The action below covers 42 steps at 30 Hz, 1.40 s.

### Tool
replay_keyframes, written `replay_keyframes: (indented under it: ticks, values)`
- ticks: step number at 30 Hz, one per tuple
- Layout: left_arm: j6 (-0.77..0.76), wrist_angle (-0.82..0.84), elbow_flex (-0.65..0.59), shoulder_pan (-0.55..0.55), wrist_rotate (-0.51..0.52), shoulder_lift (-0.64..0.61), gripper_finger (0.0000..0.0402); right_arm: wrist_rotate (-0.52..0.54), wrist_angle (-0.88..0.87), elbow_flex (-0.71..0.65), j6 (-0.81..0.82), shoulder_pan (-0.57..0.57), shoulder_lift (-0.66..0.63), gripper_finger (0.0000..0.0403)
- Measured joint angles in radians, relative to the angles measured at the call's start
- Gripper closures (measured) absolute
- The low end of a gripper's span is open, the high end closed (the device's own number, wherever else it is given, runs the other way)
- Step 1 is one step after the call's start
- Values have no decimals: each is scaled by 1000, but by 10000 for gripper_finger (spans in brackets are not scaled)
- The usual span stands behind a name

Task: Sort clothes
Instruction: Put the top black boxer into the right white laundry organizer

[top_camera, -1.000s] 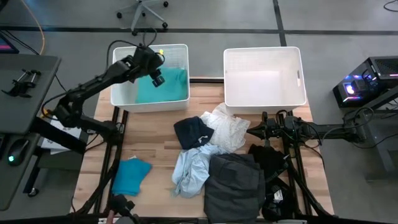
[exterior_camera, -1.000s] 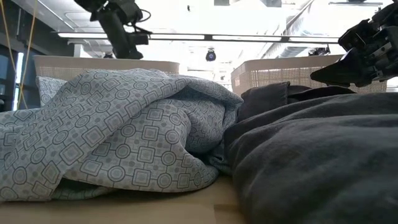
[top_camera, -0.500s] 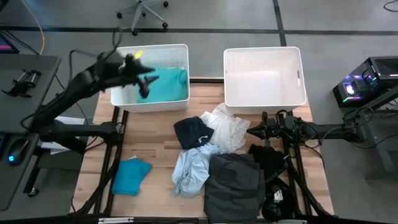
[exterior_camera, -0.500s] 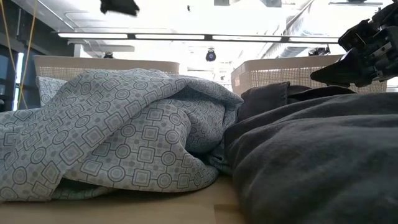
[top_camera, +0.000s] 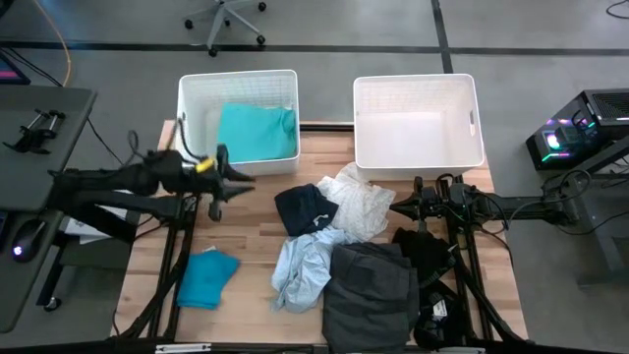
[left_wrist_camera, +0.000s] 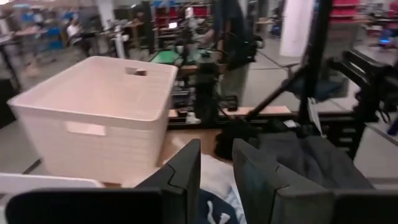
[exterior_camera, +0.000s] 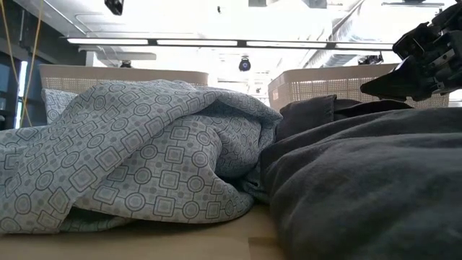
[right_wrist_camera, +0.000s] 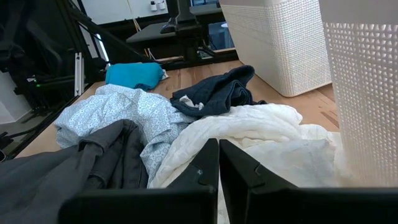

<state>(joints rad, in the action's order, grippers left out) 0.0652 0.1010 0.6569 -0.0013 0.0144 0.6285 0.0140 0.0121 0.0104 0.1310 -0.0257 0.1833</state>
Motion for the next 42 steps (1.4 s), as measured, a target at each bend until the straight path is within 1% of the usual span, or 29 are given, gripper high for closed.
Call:
replay_keyframes:
  ticks: [4,8,10,14,18,21,24,25,28,32,35,38,42]
  values:
    - [33,-152,-113,-75,41,21,330,0,0,0,0,0,0,402]
    - [37,-224,-183,-137,87,57,331,0,1,0,0,0,0,402]
    - [36,-229,-194,-163,111,74,331,1,6,0,0,-1,0,402]
    - [40,-261,-194,-202,213,111,331,1,20,0,12,-1,0,402]
    - [68,-312,-194,-211,302,120,331,9,28,0,198,-1,1,402]
    - [68,-310,-194,-211,323,121,331,17,103,0,318,4,17,402]
    - [59,-305,-194,-228,322,125,331,-75,275,0,340,45,50,402]
    - [60,-300,-194,-240,321,129,331,-87,349,0,339,66,68,402]
    - [62,-302,-194,-285,322,150,331,-92,588,0,268,144,136,402]
    - [51,-313,-194,-352,377,204,331,-92,814,-1,140,247,254,402]
    - [30,-357,-193,-394,432,259,331,-98,900,-1,95,309,334,402]
    - [25,-411,-193,-426,477,322,331,-93,907,9,97,347,390,402]
    - [40,-495,-193,-446,527,398,331,-75,901,60,195,367,451,402]
